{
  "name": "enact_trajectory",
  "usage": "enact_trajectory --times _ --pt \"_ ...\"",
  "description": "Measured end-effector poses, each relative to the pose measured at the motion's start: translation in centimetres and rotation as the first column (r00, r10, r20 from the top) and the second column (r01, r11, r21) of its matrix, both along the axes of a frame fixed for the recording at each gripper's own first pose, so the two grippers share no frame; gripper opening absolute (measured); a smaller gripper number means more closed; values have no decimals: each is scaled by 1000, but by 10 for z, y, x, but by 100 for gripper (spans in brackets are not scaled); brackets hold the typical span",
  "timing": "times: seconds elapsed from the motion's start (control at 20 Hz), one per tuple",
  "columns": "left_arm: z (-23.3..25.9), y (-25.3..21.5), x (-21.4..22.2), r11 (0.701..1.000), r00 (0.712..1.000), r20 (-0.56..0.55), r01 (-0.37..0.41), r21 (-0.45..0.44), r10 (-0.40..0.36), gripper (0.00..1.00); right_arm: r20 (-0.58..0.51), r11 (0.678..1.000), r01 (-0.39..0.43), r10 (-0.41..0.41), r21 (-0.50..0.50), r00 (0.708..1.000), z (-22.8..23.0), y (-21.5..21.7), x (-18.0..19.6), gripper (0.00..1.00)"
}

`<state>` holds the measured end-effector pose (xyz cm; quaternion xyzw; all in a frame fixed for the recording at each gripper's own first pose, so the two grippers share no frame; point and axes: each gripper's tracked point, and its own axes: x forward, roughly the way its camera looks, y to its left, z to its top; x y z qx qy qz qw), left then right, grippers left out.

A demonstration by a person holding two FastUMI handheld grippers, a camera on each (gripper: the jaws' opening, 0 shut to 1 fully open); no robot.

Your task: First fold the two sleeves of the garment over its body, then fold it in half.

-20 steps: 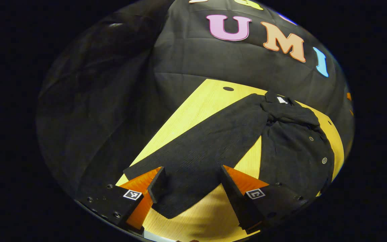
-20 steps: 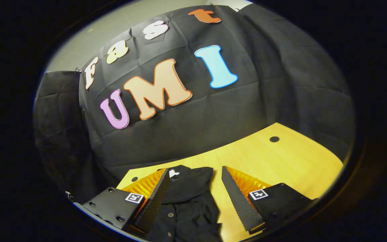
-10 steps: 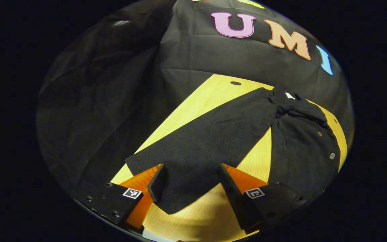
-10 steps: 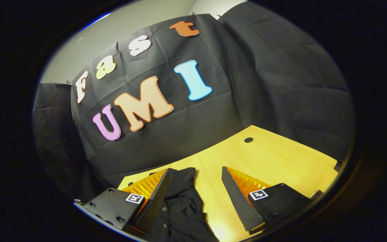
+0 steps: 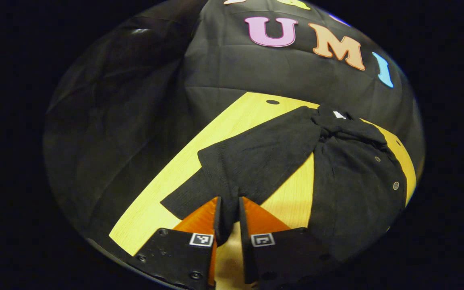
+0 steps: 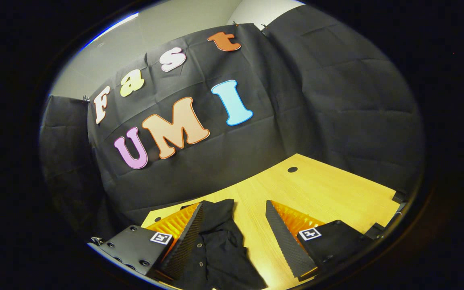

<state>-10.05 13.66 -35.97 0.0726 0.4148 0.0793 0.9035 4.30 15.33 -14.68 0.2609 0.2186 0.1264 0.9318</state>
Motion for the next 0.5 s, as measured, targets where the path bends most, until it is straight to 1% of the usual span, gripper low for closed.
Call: enact_trajectory --times 0.1,0.2,0.3,0.4,0.5 --pt "0 0 -1 999 999 -11 37 36 -37 9 -6 1000 26 -26 4 1000 -2 1 -8 97" --pt "1 -5 1 993 995 -24 94 67 -93 9 -27 999 36 -36 10 999 -5 9 -19 97" --pt "1 -5 2 987 989 -38 142 80 -140 1 -40 999 43 -43 -6 998 -10 17 -28 98" --pt "2 -4 1 983 984 -49 175 61 -172 0 -41 999 47 -48 -14 998 -10 24 -35 98" --pt "4 -2 0 984 983 -51 178 0 -178 0 -41 999 52 -53 -14 998 -11 32 -41 98"
